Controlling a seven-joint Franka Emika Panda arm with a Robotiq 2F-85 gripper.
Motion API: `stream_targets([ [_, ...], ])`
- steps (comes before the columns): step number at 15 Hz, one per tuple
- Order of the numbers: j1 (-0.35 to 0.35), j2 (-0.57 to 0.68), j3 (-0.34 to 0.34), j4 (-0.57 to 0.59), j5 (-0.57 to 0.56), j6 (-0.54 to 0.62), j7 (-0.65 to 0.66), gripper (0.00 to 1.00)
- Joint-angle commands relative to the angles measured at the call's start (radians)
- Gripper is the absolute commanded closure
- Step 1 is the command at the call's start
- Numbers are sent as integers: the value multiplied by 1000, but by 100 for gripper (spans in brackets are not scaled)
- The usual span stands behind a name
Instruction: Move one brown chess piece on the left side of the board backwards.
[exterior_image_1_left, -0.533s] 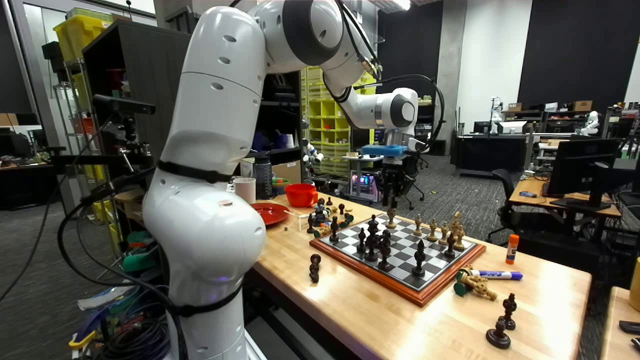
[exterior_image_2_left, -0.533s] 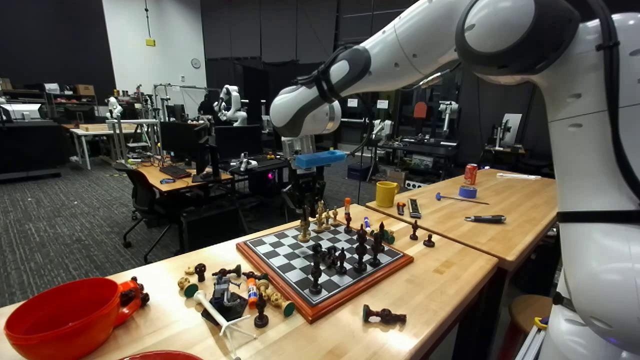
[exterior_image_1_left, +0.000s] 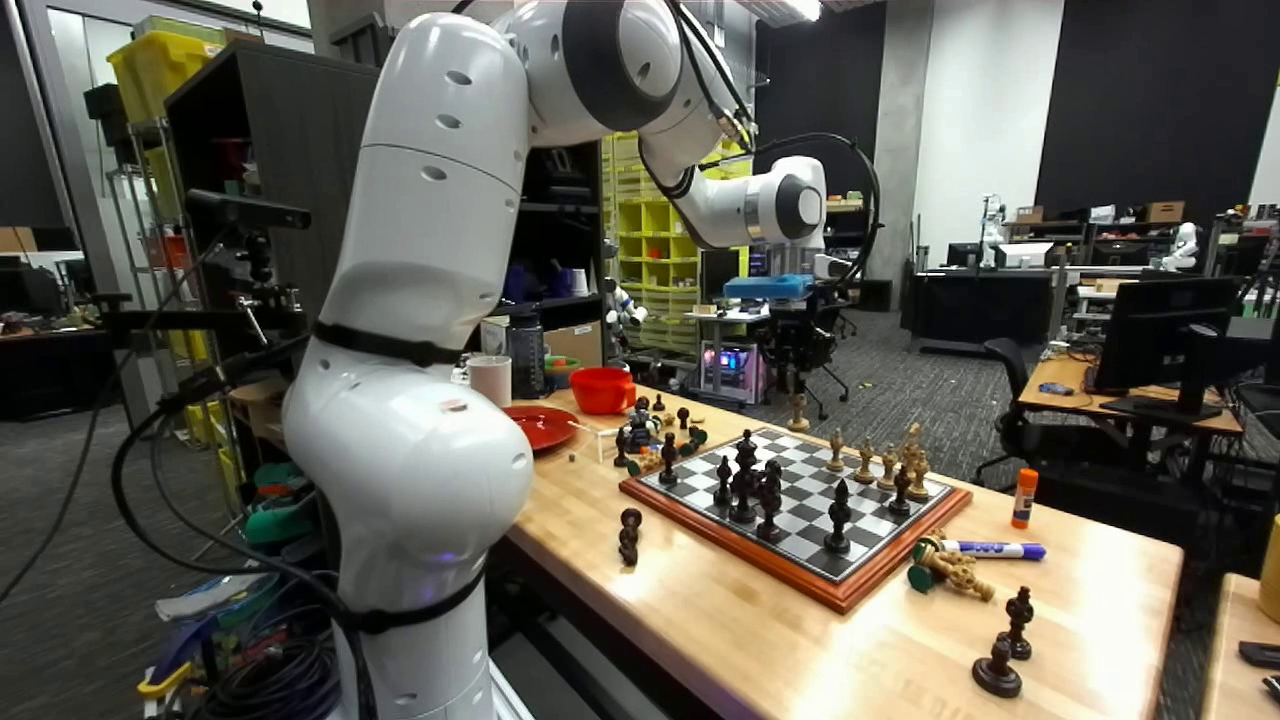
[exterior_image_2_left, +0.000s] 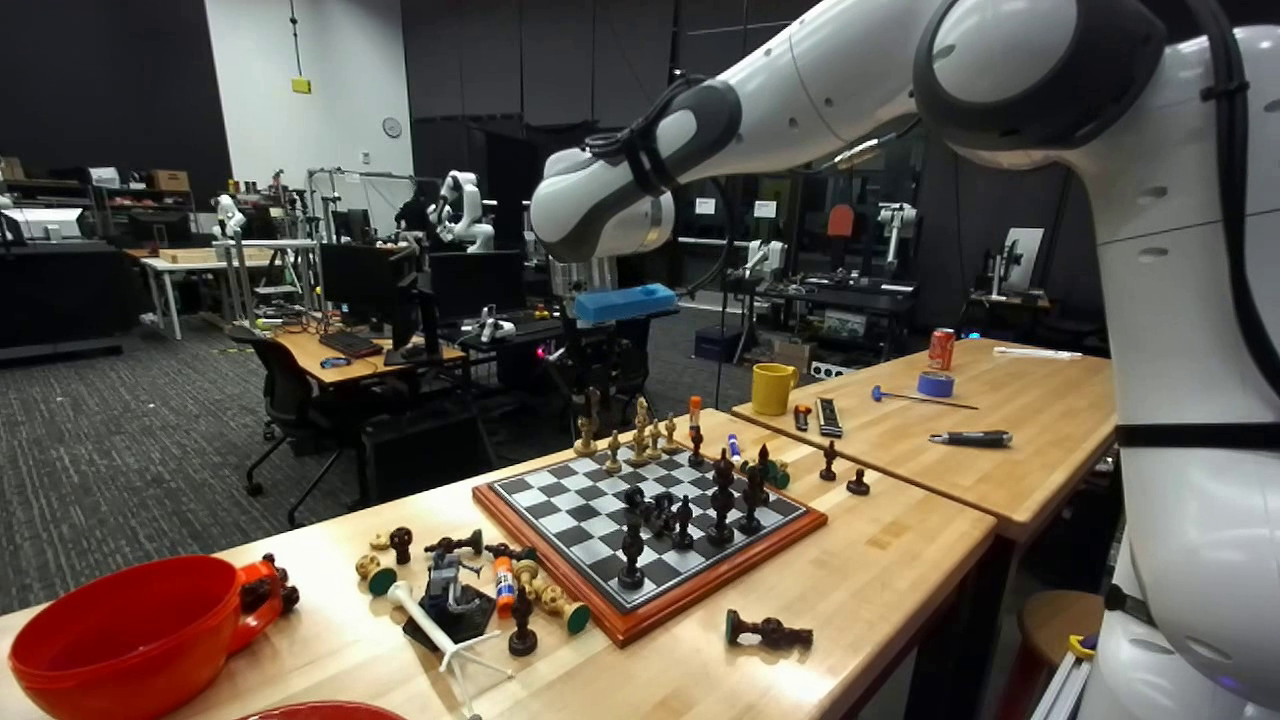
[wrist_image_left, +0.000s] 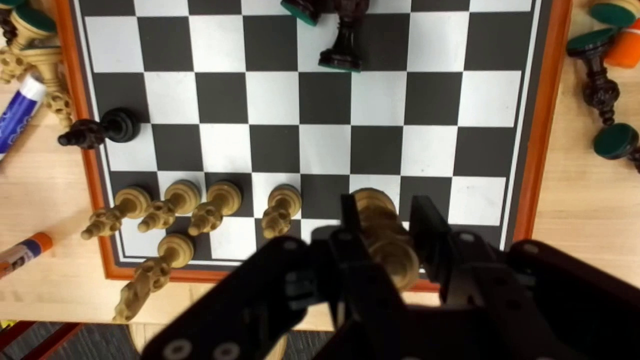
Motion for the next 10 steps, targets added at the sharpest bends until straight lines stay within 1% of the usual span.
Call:
stream_targets([
  [1,15,44,-11,69,-39,-3,61,92],
  [5,20,101,-22,137,-62,-14,99,92],
  [10,19,168,-37,212,-57,-31,123,92],
])
